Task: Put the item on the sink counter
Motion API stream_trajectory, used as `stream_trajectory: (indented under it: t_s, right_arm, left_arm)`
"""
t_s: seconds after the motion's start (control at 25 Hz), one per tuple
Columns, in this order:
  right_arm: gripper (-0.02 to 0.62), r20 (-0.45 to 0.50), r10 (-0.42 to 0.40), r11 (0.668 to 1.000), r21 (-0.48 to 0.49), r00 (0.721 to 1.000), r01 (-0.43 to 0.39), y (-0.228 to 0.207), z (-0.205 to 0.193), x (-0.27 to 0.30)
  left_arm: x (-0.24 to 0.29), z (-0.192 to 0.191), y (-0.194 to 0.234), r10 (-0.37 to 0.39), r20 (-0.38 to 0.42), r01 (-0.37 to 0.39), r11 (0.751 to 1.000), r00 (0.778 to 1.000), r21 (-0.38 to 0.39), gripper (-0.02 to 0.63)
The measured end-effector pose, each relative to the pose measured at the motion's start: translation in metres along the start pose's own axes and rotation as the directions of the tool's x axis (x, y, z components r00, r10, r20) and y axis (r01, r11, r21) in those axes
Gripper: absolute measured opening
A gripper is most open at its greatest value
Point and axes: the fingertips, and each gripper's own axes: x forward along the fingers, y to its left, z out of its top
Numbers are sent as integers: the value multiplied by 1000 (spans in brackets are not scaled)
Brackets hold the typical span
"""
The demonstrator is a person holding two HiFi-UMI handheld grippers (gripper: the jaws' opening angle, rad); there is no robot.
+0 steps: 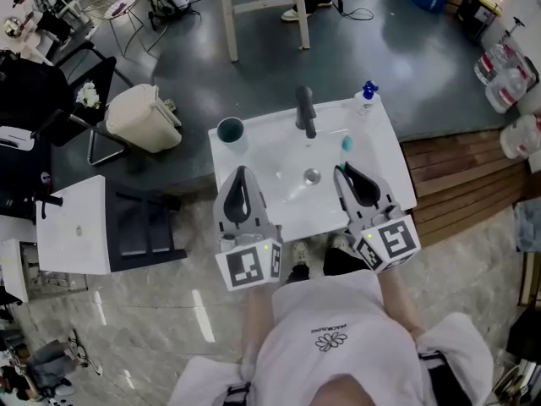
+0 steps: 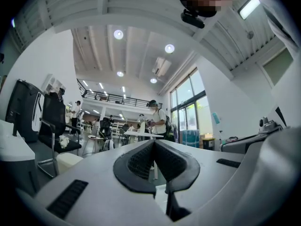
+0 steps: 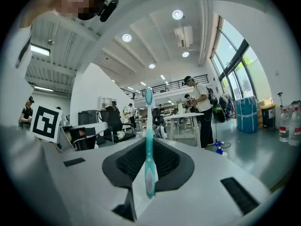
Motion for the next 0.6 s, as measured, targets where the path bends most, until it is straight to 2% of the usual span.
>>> stream_trajectory:
  t_s: [0.36,0.6]
  right_arm:
    - [39,62,90,993,76,994,-95,-14,14,35]
    - [40,78,101,992,71,992,-107,-34,20,39]
  left_arm:
    - [28,18,8,70,40,-72,997,997,40,14]
    - [43,24,2,89,45,-92,995,995,47,14]
